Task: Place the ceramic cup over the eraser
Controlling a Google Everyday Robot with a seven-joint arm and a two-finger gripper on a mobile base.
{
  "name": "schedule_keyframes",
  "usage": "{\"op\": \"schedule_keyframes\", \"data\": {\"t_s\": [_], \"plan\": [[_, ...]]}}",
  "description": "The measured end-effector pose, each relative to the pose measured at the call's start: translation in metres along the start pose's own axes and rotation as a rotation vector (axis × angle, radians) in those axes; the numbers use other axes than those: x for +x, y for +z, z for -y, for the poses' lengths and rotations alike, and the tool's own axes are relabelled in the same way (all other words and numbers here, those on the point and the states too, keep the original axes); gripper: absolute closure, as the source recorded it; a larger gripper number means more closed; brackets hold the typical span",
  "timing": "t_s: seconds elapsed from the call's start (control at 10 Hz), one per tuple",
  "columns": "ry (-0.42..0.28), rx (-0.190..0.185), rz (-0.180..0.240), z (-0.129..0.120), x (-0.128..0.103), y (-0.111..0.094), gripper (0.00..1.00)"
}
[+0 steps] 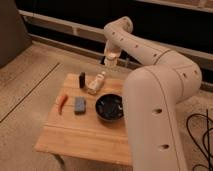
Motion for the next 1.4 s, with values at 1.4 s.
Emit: {"op": "schedule_keyframes", "data": {"t_s": [1.4], "plan": [[-0.189, -0.2, 0.025, -0.166, 0.028, -0.08, 1.0]]}}
